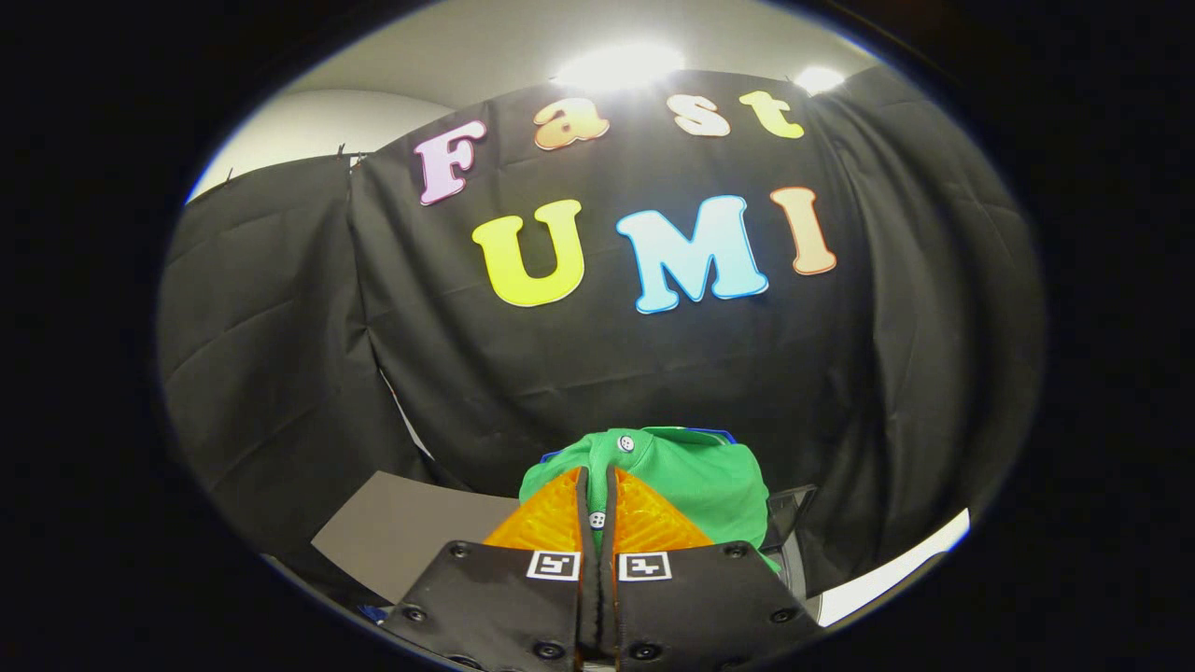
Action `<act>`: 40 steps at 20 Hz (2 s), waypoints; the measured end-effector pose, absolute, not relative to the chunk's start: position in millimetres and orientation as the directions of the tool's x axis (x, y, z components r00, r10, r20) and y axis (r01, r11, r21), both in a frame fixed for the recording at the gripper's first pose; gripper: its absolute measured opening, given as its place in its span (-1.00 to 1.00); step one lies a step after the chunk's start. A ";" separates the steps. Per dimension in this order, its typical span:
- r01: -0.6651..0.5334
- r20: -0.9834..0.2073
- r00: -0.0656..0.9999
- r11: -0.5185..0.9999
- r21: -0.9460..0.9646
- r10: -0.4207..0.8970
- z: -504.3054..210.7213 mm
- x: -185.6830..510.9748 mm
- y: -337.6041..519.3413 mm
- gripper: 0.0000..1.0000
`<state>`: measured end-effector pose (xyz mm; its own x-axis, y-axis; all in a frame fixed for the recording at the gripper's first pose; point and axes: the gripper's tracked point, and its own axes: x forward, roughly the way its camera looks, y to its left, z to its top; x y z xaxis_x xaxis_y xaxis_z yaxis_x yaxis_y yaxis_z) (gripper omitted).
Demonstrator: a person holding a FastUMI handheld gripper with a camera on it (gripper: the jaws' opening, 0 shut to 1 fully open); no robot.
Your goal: Put the clothes into the washing machine and then close the washing machine lid.
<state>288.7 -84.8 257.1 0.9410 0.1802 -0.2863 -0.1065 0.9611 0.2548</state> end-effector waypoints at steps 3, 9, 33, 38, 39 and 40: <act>-0.085 -0.310 0.936 0.963 0.257 0.165 238.9 289.2 -97.7 -0.98; -0.057 -0.348 0.925 0.961 0.269 0.153 196.2 284.5 -111.5 -0.98; 0.026 -0.627 0.767 0.969 0.244 0.137 -22.3 284.7 -107.3 -0.97; 0.039 -0.664 0.738 0.973 0.225 0.125 -64.5 287.6 -98.1 -0.97; 0.046 -0.676 0.727 0.974 0.223 0.120 -74.6 288.8 -96.7 -0.98; 0.054 -0.688 0.716 0.973 0.224 0.118 -84.4 290.1 -94.7 -0.98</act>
<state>290.1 -94.7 -84.4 0.7162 0.1183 -0.6878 0.0542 0.9731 0.2237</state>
